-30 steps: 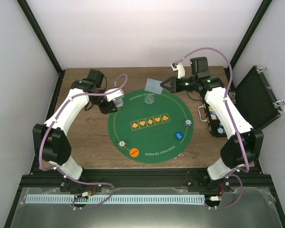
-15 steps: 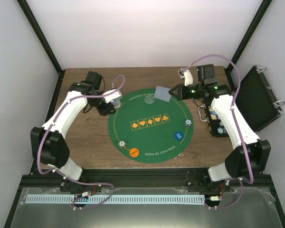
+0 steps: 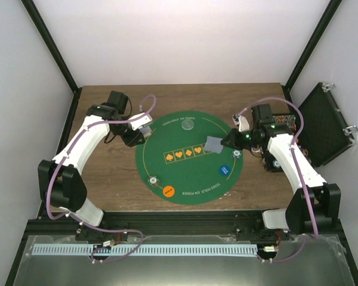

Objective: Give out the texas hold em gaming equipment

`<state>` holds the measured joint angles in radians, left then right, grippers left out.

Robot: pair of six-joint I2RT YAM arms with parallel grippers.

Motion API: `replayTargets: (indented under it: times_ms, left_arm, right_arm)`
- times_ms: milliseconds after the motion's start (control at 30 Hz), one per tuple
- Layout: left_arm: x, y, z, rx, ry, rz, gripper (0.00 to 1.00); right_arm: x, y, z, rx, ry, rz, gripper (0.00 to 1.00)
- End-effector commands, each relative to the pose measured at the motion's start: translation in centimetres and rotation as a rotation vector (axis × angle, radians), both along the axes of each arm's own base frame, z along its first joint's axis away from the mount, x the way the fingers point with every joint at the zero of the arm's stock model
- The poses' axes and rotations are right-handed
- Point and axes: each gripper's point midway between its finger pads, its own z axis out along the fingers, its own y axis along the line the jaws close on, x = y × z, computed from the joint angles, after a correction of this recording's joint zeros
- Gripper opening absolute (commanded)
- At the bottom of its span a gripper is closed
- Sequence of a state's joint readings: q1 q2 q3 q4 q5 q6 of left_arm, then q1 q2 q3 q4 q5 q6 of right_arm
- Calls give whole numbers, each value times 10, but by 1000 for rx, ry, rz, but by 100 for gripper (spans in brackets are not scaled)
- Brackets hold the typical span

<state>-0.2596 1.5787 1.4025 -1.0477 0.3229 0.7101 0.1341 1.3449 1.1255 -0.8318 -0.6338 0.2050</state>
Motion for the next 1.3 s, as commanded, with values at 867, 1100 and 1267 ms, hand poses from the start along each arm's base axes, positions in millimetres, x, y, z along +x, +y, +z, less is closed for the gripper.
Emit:
replayTargets:
  times_ms: [867, 1100, 1267]
  left_arm:
    - [-3, 2, 21, -32, -50, 39, 47]
    - [-5, 2, 22, -35, -54, 36, 47]
    - [-4, 2, 25, -36, -61, 40, 47]
  right_arm:
    - [-63, -15, -61, 35, 222, -199, 1]
    - [-67, -19, -57, 9, 228, -214, 1]
    - [-66, -12, -52, 62, 233, -205, 1]
